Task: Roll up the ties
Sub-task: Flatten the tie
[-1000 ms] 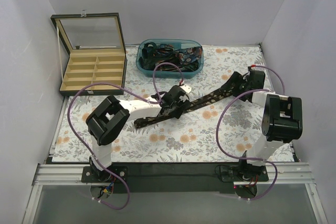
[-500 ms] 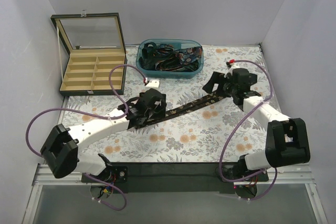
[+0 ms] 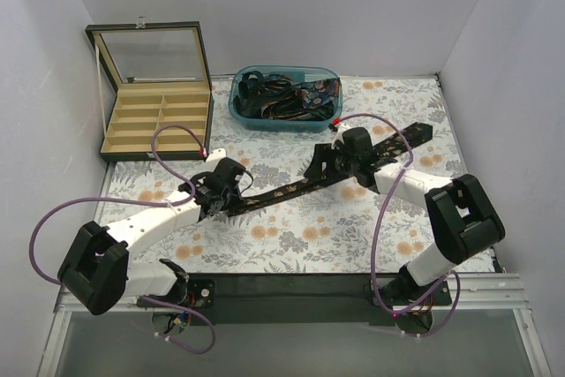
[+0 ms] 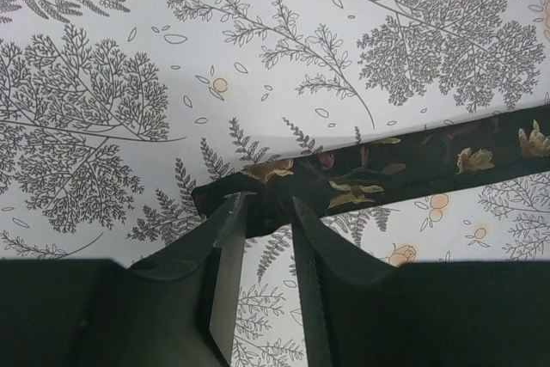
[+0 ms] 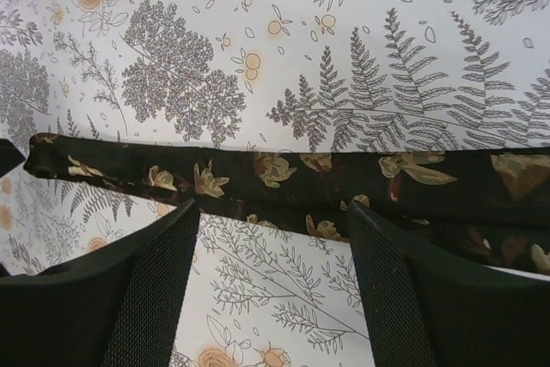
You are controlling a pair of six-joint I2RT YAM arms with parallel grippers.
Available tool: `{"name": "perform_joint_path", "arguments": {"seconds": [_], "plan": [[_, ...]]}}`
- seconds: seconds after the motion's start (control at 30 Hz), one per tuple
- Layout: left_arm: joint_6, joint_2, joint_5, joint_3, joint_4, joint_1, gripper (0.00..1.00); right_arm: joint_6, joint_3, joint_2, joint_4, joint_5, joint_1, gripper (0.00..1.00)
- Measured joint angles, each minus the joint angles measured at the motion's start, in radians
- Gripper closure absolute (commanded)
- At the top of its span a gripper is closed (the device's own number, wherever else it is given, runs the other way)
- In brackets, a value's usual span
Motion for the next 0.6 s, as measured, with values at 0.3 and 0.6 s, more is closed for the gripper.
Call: {"name": "perform_joint_path", "arguments": {"seconds": [0.3,0.6], "plan": [[-0.088,-0.072,0.034,-0.108,-0.019,0.000,0.80,0.006,0.000,0.060,0.023,0.013,0.034,0.41],[-0.143,-0.069,0.053,-0.155,-0.028,0.000,0.80,0.008,-0.077,0.074,0.069,0.042,0.017,0.46]]}}
